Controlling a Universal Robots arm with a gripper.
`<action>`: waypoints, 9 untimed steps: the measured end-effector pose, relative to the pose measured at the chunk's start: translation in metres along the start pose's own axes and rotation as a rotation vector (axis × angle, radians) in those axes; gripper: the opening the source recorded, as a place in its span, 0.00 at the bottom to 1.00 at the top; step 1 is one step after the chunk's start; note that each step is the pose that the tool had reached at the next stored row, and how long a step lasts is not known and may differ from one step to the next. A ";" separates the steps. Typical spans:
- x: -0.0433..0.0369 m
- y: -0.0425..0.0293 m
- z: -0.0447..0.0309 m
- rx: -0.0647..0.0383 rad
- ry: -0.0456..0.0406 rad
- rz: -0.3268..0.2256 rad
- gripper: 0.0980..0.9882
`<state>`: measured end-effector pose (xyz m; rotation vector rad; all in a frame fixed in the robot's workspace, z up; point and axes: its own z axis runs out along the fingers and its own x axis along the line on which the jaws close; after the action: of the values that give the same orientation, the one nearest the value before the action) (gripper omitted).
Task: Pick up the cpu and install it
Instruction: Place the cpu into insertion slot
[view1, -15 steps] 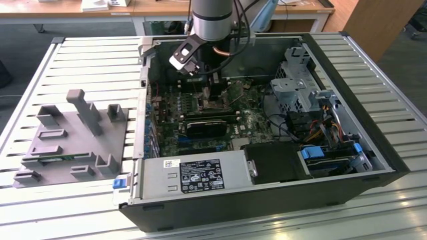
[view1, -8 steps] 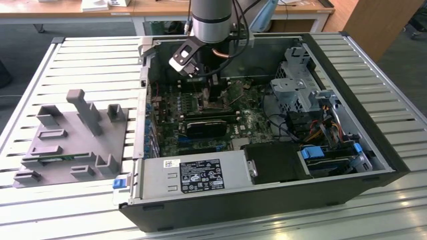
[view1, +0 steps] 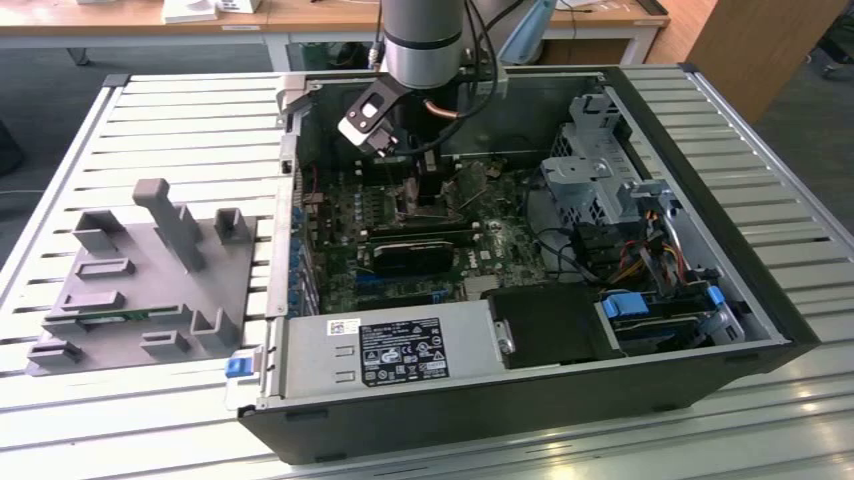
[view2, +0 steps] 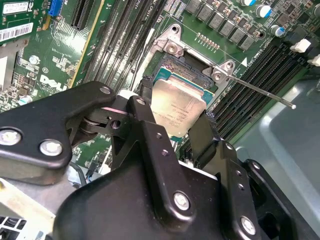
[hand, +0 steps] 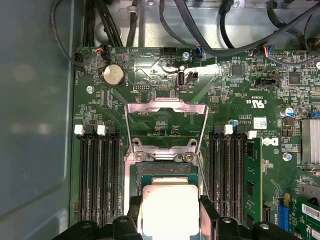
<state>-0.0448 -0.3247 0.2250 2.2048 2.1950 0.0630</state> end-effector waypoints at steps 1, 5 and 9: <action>0.0000 0.0000 0.0003 0.000 0.0000 0.000 0.50; 0.0000 -0.0001 0.0016 0.000 0.0000 0.000 0.50; 0.0000 -0.0002 0.0029 0.000 -0.0001 0.000 0.50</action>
<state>-0.0448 -0.3247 0.2221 2.2047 2.1949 0.0629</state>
